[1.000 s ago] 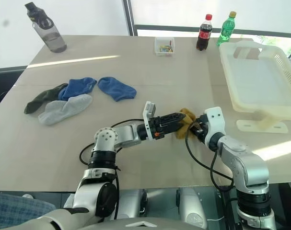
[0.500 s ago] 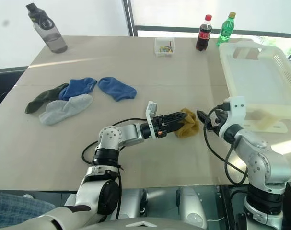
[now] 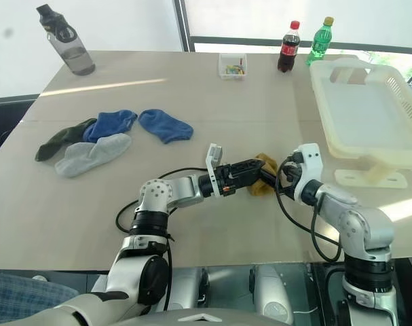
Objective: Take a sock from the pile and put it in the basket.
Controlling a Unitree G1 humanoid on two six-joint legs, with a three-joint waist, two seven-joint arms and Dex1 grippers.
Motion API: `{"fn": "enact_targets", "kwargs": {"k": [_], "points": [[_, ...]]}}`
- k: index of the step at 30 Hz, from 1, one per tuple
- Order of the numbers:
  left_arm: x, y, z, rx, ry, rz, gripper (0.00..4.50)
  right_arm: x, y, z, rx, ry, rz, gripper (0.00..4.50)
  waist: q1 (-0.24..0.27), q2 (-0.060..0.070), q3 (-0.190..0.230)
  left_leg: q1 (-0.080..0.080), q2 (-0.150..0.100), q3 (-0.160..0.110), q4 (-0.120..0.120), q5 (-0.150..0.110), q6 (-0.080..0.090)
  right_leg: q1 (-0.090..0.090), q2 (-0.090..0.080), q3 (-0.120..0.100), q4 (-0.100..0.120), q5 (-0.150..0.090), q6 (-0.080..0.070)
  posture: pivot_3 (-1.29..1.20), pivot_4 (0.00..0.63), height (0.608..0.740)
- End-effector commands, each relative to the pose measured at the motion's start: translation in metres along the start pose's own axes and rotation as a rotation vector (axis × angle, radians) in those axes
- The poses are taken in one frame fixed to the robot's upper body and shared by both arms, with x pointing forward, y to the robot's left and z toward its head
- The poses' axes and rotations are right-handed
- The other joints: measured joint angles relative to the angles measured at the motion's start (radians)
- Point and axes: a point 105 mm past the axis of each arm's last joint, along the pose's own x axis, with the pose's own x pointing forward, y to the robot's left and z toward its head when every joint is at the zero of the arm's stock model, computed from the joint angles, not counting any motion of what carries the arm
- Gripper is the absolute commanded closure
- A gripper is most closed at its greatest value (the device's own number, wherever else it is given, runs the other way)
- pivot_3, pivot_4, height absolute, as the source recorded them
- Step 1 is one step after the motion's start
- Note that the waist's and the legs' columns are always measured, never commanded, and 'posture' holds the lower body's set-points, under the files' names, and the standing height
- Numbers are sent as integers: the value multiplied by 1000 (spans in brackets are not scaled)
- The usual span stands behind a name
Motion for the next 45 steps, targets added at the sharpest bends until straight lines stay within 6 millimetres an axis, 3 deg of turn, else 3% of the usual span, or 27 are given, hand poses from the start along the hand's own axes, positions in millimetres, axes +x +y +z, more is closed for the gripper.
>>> {"fn": "enact_targets", "kwargs": {"k": [1, 10, 18, 23, 26, 30, 38, 45], "points": [[-4, 2, -8, -14, 31, 3, 0, 6, -8, -2, 26, 14, -45, 80, -1, 0, 0, 0, 0, 0, 0, 0, 0, 0, 0, 0, 0, 0, 0, 0, 150, 740], [-28, -8, -12, 66, 64, 0, 0, 7, -18, -25, -53, 104, -108, 80, -2, 0, -1, 6, 0, 0, 0, 0, 0, 6, 0, 0, 0, -2, -3, 0, 150, 740], [-61, -22, -24, 626, 272, 146, 0, 8, -8, -43, -151, 171, -69, 80, 1, -1, 0, 11, 1, 1, -2, 0, 0, 9, 0, 2, 0, -3, -5, 0, 150, 740], [-76, -28, -3, 898, 291, 193, 0, 10, -8, -50, -192, 197, -63, 80, 1, -1, 0, 11, 1, 4, -2, 0, 0, 9, -1, 3, -2, -3, -4, 0, 150, 740], [-78, -39, 11, 1001, 254, 181, 0, 11, -7, -53, -207, 208, -52, 80, 1, -1, 0, 11, 1, 4, -2, 0, 0, 9, -1, 3, -2, -3, -4, 0, 150, 740], [-81, -50, 24, 1261, 244, 183, 0, 11, -3, -60, -251, 236, -19, 80, -1, -1, 0, 11, 1, 4, -3, 0, 0, 8, -1, 3, -2, -4, -3, 0, 150, 740], [-77, -68, 37, 1385, 80, 116, 0, 11, 1, -68, -289, 261, 37, 80, -1, -2, -1, 10, 1, 5, -5, 0, 0, 8, -1, 3, -5, -3, -4, 0, 150, 740], [-88, -65, 33, 1409, 91, 122, 0, 11, -1, -74, -295, 289, 49, 2869, 0, -2, -1, 12, 2, 4, -7, 0, 0, 9, 0, 3, -5, -4, -2, 0, 150, 740]]}}
